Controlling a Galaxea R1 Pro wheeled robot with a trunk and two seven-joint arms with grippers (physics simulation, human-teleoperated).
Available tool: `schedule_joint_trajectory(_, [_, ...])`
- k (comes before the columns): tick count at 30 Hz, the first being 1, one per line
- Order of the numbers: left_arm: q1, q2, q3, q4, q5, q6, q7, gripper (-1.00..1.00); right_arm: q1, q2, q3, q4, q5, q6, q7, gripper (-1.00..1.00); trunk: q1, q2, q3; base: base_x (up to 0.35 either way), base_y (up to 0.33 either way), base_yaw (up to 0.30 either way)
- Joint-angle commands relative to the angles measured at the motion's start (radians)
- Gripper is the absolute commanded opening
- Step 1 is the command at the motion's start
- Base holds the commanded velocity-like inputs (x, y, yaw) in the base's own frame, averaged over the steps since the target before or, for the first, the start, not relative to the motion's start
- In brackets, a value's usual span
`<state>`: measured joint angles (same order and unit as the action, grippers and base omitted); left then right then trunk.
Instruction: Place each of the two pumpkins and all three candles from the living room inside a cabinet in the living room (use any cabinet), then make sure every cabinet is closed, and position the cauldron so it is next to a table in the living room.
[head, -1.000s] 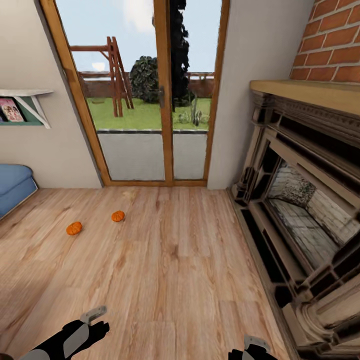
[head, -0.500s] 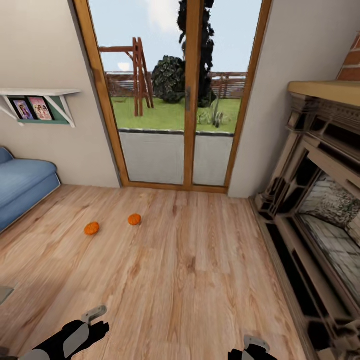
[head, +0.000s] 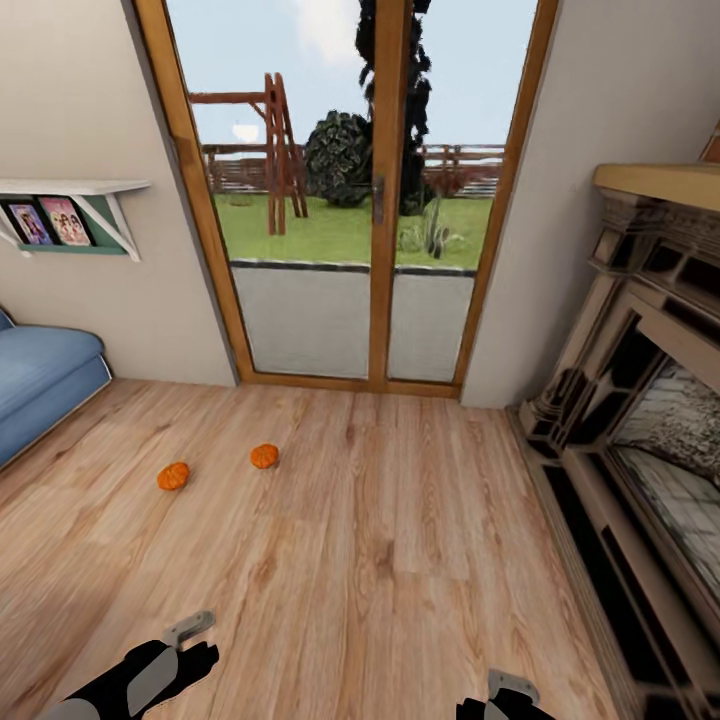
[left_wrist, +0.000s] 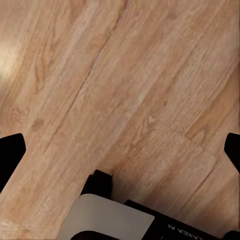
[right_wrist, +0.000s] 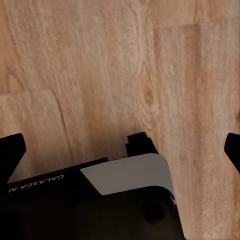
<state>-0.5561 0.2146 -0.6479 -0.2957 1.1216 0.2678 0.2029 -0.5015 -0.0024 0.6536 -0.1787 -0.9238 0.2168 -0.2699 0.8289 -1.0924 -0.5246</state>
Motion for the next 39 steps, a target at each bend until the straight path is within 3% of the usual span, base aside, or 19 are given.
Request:
schedule_joint_trajectory(1, [0.0, 0.001, -0.007, -0.003, 0.009, 0.0, 0.008, 1.0, 0.0, 0.0, 0.003, -0.002, -0.001, 0.006, -0.006, 1.0, 0.001, -0.001, -0.001, 0.327, 0.0, 0.0])
schedule_joint_trajectory(22, [-0.001, 0.002, -0.007, -0.003, 0.009, -0.004, 0.008, 1.0, 0.0, 0.001, 0.003, -0.002, -0.001, 0.006, -0.006, 1.0, 0.001, -0.001, -0.001, 0.327, 0.0, 0.017])
schedule_joint_trajectory(39, [-0.001, 0.0, -0.007, -0.003, 0.009, -0.005, 0.007, 1.0, 0.0, 0.002, 0.003, -0.002, -0.001, 0.006, -0.008, 1.0, 0.001, -0.001, -0.001, 0.327, 0.0, 0.265])
